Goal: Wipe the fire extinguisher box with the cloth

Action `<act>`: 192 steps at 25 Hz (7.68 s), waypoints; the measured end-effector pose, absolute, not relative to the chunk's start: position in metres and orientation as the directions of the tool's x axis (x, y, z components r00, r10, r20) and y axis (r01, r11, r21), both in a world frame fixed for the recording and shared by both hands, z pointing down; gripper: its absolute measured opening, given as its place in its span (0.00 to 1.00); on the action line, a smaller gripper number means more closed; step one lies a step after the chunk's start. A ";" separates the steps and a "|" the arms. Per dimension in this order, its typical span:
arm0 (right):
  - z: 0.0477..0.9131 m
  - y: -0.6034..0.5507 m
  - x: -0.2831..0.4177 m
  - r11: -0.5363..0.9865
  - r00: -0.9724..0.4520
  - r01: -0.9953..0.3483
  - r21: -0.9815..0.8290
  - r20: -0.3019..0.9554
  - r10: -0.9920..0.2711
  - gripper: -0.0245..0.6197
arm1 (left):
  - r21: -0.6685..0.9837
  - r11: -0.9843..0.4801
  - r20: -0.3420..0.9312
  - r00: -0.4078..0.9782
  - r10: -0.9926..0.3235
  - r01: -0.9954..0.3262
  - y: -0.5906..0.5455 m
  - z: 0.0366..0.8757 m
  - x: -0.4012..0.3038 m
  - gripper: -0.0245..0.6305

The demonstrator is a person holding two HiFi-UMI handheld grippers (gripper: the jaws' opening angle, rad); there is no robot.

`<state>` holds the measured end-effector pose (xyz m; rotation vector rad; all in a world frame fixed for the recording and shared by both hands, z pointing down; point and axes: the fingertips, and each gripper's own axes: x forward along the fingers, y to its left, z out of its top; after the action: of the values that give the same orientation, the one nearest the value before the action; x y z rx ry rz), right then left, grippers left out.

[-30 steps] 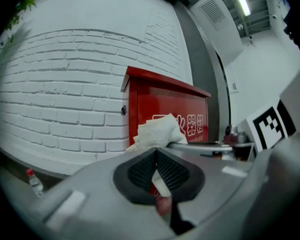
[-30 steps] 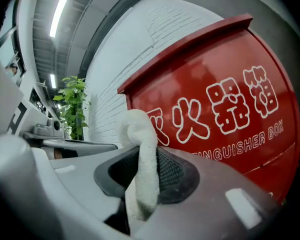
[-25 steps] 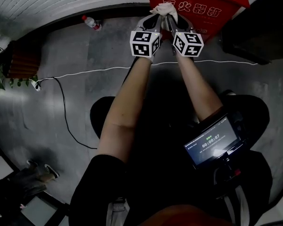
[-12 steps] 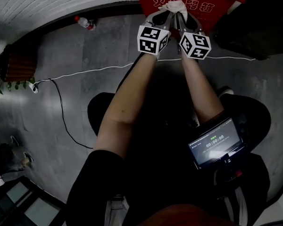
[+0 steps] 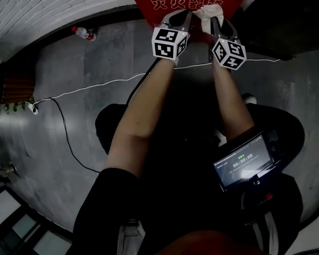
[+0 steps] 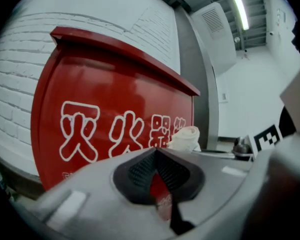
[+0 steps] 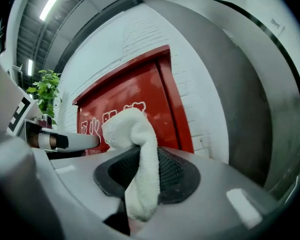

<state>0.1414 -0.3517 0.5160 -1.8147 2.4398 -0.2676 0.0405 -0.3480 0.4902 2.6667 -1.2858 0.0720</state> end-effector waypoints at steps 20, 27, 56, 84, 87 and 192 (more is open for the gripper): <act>0.520 -0.334 0.150 0.265 -0.268 -0.927 -0.265 -0.028 -0.963 0.19 | 0.113 -0.596 0.158 0.607 -0.779 -0.795 -0.330 0.516 0.013 0.04; 0.538 -0.321 0.029 0.444 -0.459 -0.838 -0.317 -0.033 -0.888 0.19 | 0.100 -0.522 0.234 0.530 -0.815 -0.847 -0.308 0.544 -0.057 0.04; 0.623 -0.356 0.003 0.387 -0.457 -0.840 -0.380 0.113 -0.882 0.19 | 0.130 -0.501 0.314 0.515 -0.798 -0.855 -0.329 0.594 -0.064 0.04; 0.611 -0.352 0.201 0.152 -0.197 -0.942 -0.301 0.126 -0.972 0.19 | 0.111 -0.676 0.291 0.675 -0.678 -0.728 -0.338 0.600 0.090 0.04; 0.615 -0.347 0.209 0.107 -0.158 -0.947 -0.302 0.148 -0.976 0.19 | 0.104 -0.682 0.298 0.677 -0.673 -0.724 -0.334 0.599 0.089 0.04; 0.546 -0.338 0.079 0.420 -0.435 -0.891 -0.171 0.065 -0.898 0.18 | -0.043 -0.642 0.267 0.610 -0.746 -0.766 -0.327 0.565 0.003 0.04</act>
<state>0.0792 -0.3383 0.5464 -1.6493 2.6159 -0.2793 0.0026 -0.3274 0.5654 2.7504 -1.2932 0.4031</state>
